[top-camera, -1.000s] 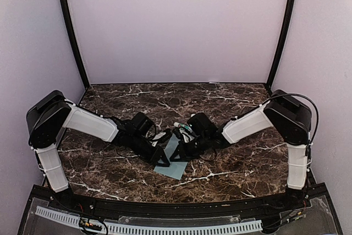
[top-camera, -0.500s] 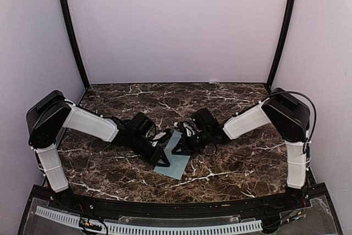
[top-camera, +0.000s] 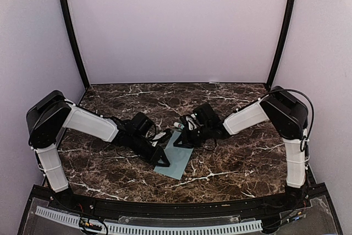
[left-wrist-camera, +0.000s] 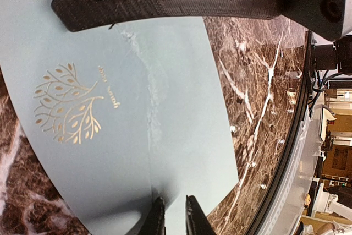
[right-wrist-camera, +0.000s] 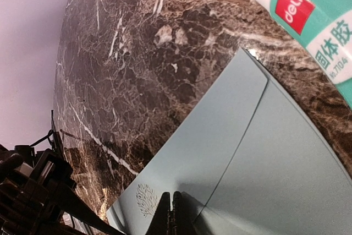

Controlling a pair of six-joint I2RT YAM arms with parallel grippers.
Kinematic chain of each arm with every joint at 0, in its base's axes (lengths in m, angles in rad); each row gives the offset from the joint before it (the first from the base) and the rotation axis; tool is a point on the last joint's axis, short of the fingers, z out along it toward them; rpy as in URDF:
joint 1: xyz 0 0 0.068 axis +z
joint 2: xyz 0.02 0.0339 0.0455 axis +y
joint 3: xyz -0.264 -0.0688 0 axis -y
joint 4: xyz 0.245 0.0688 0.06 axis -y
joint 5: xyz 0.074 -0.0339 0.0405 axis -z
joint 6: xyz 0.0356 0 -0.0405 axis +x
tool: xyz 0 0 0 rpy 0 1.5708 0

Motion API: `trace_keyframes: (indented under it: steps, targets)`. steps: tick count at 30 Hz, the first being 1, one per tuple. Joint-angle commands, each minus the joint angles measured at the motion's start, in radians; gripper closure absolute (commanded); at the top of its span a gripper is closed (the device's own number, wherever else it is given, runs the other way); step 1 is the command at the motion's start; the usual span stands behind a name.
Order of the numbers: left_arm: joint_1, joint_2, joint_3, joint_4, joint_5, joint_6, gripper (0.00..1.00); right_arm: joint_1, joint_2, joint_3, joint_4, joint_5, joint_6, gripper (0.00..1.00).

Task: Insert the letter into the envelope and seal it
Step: Seal the envelope flap on the envelope.

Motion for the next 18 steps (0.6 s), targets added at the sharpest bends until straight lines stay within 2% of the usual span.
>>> trace_keyframes:
  steps: [1, 8, 18]
  targets:
    - [0.000, -0.009, -0.012, -0.053, -0.055, 0.014, 0.87, 0.007, 0.004, -0.051, -0.027, 0.016, -0.014, 1.00]
    - [0.000, -0.009, -0.012, -0.053, -0.057, 0.014, 0.87, 0.070, -0.030, -0.103, -0.008, -0.040, 0.001, 1.00]
    - [0.000, -0.010, -0.013, -0.054, -0.059, 0.015, 0.87, 0.127, -0.028, -0.080, -0.015, -0.064, 0.007, 1.00]
